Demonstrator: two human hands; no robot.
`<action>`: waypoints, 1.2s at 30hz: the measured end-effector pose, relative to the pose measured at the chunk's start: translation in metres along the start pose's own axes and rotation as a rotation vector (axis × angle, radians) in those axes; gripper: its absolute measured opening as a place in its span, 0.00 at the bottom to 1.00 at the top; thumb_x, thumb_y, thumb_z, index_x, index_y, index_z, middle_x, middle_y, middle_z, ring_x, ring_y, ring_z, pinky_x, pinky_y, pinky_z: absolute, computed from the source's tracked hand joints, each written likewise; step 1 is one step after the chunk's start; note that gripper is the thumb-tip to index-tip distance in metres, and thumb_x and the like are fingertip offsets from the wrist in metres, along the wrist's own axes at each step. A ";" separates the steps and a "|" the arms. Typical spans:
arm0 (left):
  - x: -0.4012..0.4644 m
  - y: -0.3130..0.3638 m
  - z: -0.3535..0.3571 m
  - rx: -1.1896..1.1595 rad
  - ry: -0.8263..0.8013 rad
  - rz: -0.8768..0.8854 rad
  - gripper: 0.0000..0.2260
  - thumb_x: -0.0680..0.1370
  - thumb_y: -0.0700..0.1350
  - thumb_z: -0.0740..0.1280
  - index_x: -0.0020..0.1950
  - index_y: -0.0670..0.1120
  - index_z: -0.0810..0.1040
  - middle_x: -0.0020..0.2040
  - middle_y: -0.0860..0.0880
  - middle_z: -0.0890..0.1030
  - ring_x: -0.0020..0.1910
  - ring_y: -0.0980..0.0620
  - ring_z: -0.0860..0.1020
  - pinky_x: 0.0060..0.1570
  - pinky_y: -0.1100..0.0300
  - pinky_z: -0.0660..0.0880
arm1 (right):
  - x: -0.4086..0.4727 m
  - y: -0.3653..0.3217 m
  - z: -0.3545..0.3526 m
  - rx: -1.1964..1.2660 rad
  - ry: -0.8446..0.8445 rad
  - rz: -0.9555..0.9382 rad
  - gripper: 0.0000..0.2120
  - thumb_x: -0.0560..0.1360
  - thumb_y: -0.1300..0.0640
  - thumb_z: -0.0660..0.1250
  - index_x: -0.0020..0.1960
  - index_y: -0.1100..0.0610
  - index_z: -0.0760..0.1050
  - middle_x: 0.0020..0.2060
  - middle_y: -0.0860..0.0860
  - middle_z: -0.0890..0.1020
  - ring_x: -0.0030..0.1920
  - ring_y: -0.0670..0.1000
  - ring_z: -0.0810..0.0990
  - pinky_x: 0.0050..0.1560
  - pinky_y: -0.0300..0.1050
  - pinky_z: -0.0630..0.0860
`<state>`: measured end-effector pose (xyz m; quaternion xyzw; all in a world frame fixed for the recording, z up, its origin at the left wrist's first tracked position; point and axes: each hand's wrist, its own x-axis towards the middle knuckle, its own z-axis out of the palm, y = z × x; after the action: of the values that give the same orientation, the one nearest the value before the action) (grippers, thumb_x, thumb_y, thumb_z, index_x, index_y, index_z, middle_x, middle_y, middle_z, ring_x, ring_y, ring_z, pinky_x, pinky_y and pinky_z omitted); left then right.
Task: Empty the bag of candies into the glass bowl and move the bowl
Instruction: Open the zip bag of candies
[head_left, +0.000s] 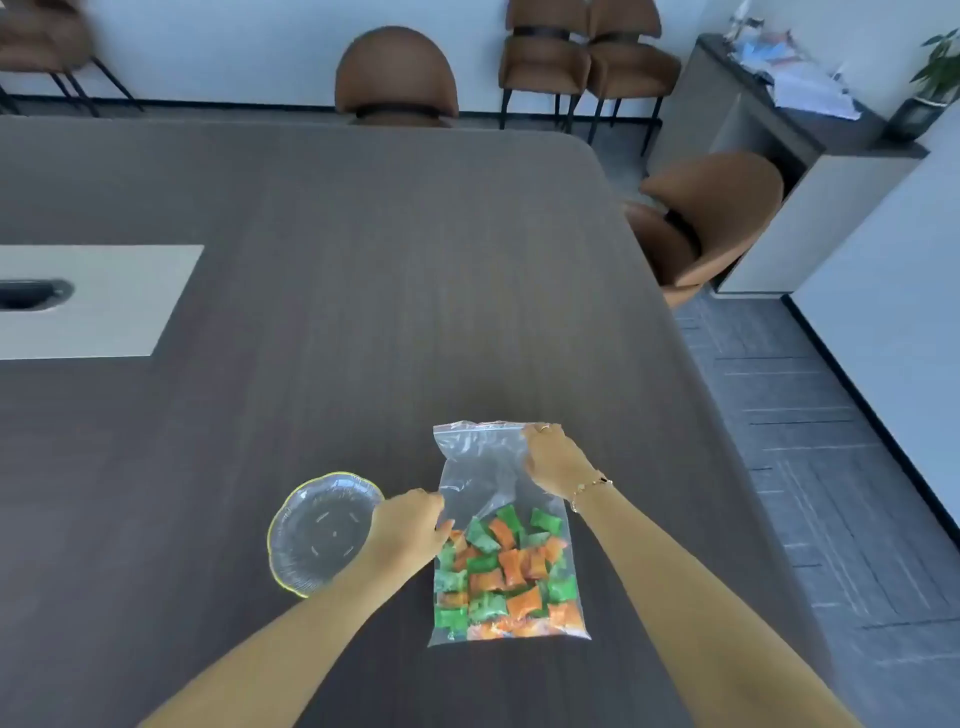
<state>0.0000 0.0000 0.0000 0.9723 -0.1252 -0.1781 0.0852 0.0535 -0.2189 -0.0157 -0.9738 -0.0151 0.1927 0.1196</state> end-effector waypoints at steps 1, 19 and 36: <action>0.003 0.002 0.004 0.041 -0.006 0.031 0.15 0.78 0.53 0.61 0.54 0.44 0.78 0.43 0.48 0.77 0.47 0.45 0.81 0.37 0.58 0.68 | 0.010 -0.003 0.004 -0.015 0.012 -0.023 0.20 0.77 0.65 0.58 0.69 0.64 0.64 0.68 0.61 0.70 0.68 0.61 0.65 0.66 0.54 0.70; 0.025 0.024 -0.001 -0.083 0.161 0.061 0.13 0.80 0.48 0.54 0.53 0.42 0.75 0.45 0.45 0.82 0.43 0.44 0.81 0.36 0.58 0.67 | 0.002 -0.008 -0.005 -0.038 0.301 -0.181 0.12 0.77 0.66 0.58 0.56 0.59 0.77 0.47 0.57 0.78 0.50 0.57 0.76 0.49 0.48 0.75; -0.014 0.066 -0.130 -0.800 0.229 -0.107 0.15 0.74 0.42 0.60 0.27 0.41 0.75 0.33 0.41 0.81 0.38 0.40 0.81 0.49 0.47 0.81 | -0.138 -0.062 -0.086 -0.046 0.456 -0.218 0.11 0.76 0.68 0.60 0.55 0.60 0.76 0.49 0.56 0.76 0.49 0.56 0.78 0.42 0.46 0.77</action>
<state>0.0212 -0.0436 0.1381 0.8811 0.0148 -0.1076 0.4602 -0.0405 -0.1889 0.1272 -0.9872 -0.0971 -0.0461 0.1180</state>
